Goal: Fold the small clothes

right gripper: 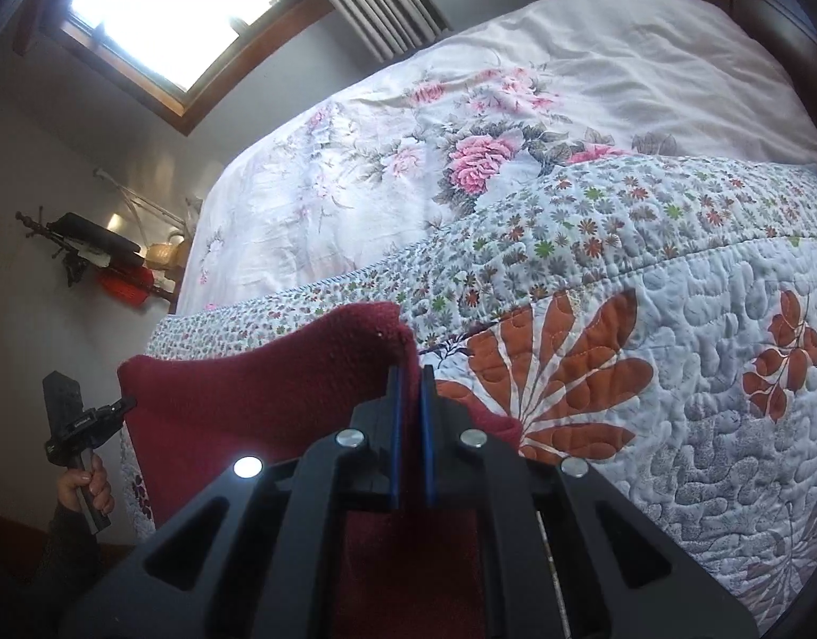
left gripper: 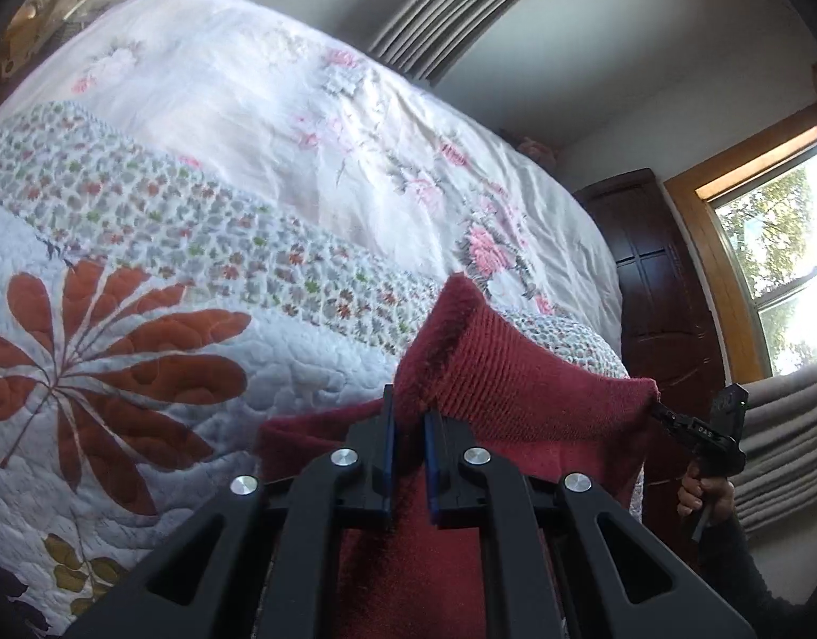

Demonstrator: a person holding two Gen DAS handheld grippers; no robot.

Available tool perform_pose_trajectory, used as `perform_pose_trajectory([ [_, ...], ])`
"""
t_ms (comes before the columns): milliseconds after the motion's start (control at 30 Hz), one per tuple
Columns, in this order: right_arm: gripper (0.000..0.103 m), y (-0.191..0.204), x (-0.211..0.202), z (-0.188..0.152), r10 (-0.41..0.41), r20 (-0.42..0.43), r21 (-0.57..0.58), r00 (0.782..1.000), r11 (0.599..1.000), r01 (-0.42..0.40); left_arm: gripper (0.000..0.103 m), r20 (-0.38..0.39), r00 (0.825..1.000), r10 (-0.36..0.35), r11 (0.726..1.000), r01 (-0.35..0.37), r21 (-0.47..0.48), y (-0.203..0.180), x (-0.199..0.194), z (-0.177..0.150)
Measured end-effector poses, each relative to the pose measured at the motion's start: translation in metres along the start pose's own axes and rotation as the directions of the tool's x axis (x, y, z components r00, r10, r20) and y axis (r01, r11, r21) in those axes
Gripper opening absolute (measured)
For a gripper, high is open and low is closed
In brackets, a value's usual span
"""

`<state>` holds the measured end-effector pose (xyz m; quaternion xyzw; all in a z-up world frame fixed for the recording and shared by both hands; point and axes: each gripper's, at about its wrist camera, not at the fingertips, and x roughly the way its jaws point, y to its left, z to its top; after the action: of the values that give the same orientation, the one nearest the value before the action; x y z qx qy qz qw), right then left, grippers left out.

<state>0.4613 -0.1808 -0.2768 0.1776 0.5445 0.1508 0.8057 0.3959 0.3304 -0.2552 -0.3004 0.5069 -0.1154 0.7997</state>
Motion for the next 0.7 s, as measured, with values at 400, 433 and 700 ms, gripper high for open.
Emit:
perform_pose_trajectory([
  [400,0.005,-0.005,0.017,0.029,0.006,0.004,0.036,1.000,0.999,-0.006,0.008,-0.006,1.000,0.000,1.000,0.000,0.007,0.002,0.009,0.029],
  [433,0.005,-0.011,0.025,0.028,-0.002,-0.014,0.049,1.000,0.999,0.003,0.008,-0.039,0.999,0.014,1.000,-0.014,-0.003,0.008,0.020,0.028],
  [700,0.018,-0.030,0.069,0.011,-0.095,-0.129,0.076,0.987,0.992,0.106,0.017,-0.157,0.981,0.111,0.986,-0.128,-0.109,0.044,0.059,0.023],
])
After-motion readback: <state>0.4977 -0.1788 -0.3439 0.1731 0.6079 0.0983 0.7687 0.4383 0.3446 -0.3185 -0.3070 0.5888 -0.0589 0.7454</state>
